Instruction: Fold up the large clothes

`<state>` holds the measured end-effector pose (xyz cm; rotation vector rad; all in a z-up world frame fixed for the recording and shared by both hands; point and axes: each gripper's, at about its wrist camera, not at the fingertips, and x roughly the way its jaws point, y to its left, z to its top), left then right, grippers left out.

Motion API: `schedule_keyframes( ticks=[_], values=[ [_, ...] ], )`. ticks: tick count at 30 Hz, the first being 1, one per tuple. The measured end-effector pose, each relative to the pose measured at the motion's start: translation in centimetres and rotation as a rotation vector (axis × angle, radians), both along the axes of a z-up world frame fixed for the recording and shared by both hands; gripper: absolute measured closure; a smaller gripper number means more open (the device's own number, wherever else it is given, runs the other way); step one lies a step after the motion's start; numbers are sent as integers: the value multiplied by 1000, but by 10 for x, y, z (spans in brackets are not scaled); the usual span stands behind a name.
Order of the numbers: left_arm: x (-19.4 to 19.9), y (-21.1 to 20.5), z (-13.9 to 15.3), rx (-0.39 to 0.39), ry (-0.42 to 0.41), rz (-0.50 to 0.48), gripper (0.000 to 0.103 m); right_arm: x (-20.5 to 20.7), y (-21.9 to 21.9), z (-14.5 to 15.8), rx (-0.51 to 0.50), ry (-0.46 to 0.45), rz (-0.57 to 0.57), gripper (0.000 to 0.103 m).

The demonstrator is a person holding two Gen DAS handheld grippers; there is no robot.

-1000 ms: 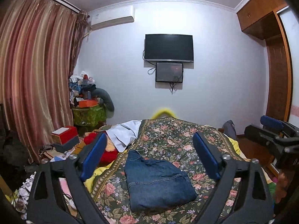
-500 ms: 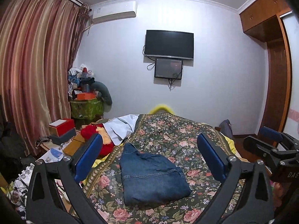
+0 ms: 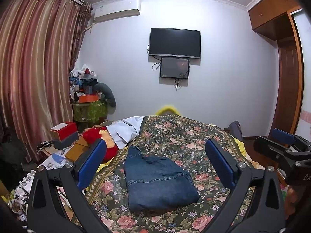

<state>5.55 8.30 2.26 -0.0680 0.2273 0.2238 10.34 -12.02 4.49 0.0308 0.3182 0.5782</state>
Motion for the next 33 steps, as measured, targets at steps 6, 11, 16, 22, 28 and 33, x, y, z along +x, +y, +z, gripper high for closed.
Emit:
schedule_keyframes(
  ticks=[6, 11, 16, 22, 28, 33],
  values=[
    [0, 1, 0, -3, -1, -1, 1, 0, 0, -1, 5, 4, 4, 0],
    [2, 1, 0, -14, 3, -5, 0, 0, 0, -1, 5, 5, 6, 0],
    [2, 1, 0, -18, 1, -8, 0, 0, 0, -1, 5, 0, 5, 0],
    [3, -1, 1, -25, 2, -16, 1, 0, -1, -3, 7, -1, 5, 0],
    [5, -4, 1, -27, 3, -34, 0, 0, -1, -3, 8, -1, 5, 0],
    [6, -6, 1, -24, 4, -51, 0, 0, -1, -3, 9, 1, 6, 0]
  ],
)
